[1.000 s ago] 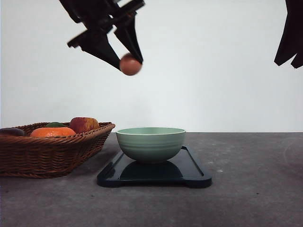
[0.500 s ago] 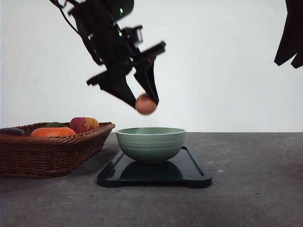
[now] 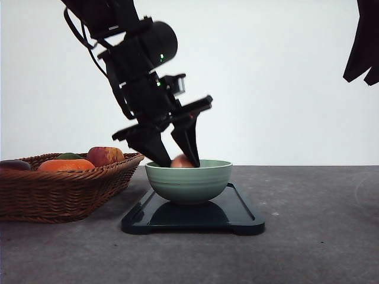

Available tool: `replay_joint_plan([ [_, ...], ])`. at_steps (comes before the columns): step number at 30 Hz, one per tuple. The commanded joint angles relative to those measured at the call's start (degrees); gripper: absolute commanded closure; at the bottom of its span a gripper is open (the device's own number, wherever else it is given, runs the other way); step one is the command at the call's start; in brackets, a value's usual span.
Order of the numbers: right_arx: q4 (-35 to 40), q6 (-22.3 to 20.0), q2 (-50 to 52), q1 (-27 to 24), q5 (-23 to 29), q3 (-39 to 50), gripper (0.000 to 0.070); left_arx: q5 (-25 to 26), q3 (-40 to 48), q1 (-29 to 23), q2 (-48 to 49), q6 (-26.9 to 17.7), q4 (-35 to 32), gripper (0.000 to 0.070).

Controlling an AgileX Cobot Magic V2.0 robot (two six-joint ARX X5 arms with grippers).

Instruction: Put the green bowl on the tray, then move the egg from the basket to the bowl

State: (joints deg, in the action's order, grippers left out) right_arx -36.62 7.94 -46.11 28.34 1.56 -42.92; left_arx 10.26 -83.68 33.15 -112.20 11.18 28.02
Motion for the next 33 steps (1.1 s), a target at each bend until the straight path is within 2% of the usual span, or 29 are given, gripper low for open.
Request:
replay_joint_plan([
  [1,0.57,0.63,-0.22,0.31,0.00,-0.44,0.0486,0.03,-1.22,0.71,-1.64,-0.41,-0.62,0.0553],
  [12,0.53,0.68,-0.22,0.31,0.00,-0.44,0.0486,0.00,-1.22,1.50,-3.98,-0.39,-0.73,0.0545],
  [14,0.52,0.84,-0.22,0.31,0.00,-0.44,0.0486,0.03,-1.28,1.76,-3.97,-0.39,-0.84,0.0479],
  [16,0.51,1.12,-0.22,0.31,-0.01,-0.44,0.0485,0.07,-1.51,1.81,-3.89,-0.37,-0.62,0.0381],
  [18,0.48,1.29,-0.22,0.33,-0.02,-0.44,0.0485,0.11,-1.95,1.81,-3.85,-0.37,-0.10,0.0344],
  [30,0.35,1.95,-0.22,0.33,-0.02,-0.44,0.0486,0.11,-10.41,2.00,-0.43,-0.16,8.50,0.0344],
  [33,0.37,1.95,-0.22,0.31,-0.02,-0.44,0.0486,2.09,-10.69,1.96,2.43,0.25,10.52,0.0345],
])
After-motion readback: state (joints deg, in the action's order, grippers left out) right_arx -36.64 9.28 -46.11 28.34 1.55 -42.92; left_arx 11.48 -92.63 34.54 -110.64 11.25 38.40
